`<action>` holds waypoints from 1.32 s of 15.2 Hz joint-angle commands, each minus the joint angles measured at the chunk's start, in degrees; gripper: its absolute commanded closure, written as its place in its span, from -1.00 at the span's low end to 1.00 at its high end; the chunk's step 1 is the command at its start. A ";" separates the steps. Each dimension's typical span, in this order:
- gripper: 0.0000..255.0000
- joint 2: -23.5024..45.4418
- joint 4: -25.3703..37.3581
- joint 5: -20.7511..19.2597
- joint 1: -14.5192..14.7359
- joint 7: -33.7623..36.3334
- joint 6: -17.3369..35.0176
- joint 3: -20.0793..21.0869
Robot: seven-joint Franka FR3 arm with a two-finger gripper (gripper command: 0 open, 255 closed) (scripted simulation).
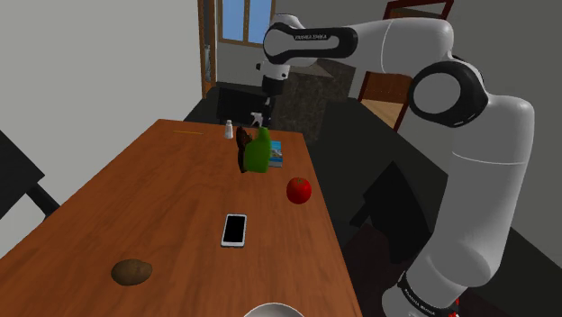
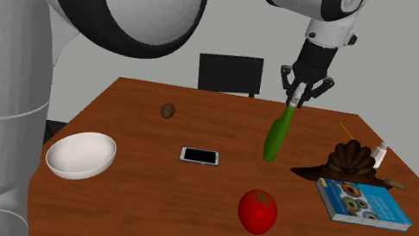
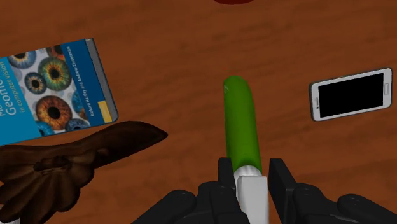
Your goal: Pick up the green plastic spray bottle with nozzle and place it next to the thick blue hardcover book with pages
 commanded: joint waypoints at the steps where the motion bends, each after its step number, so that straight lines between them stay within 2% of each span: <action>1: 1.00 0.90 1.42 0.27 -1.59 -2.46 -0.70 -0.80; 8: 1.00 6.22 9.53 1.10 -6.91 -9.94 -4.13 -3.22; 20: 1.00 5.91 -0.19 1.26 -6.82 -10.69 5.24 -3.20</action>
